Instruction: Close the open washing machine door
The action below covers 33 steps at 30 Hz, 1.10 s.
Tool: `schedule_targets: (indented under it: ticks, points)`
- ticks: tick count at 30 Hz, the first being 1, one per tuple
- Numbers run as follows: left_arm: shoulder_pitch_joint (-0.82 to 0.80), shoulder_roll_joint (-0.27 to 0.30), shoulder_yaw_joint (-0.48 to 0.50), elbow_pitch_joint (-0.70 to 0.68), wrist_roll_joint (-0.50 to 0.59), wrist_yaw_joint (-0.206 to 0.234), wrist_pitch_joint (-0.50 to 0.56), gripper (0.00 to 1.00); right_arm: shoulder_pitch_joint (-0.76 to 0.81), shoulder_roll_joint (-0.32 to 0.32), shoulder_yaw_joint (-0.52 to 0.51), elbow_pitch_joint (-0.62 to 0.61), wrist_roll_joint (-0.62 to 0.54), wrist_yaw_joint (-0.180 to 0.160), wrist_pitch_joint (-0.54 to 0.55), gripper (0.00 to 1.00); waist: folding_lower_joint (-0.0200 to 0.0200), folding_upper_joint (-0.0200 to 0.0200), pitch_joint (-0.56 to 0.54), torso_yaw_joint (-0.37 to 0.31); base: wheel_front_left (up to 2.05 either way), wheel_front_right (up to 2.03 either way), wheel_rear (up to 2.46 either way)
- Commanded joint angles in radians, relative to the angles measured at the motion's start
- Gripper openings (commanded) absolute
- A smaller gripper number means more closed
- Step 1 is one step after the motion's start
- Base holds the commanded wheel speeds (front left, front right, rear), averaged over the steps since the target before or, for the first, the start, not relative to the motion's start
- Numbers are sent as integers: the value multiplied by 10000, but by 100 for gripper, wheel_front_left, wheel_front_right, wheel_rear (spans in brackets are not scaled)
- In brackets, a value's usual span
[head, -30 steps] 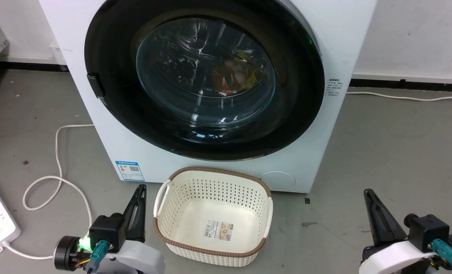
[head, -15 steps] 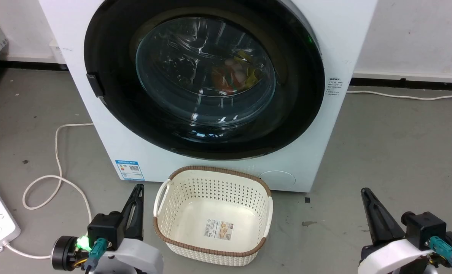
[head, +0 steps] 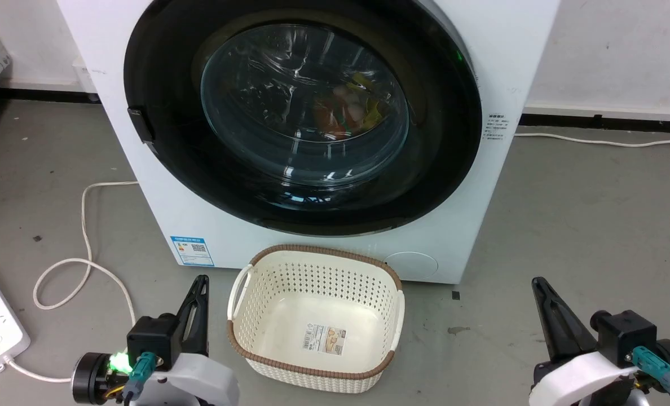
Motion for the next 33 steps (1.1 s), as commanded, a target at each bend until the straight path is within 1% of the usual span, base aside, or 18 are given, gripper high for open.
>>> schedule_targets:
  ticks: [1, 33]
  points:
    - [100, -9, 26, -80, 57, 65, 46, 0, 61, 32, 24, -91, -57, -4, 35, 0, 0, 0, 2, 1, 0, 0, 0]
    - [187, -57, 243, -487, 185, 264, 741, 0, 86, 46, 166, -582, -390, -5, 733, 0, 0, 0, 81, 15, 0, 0, 0]
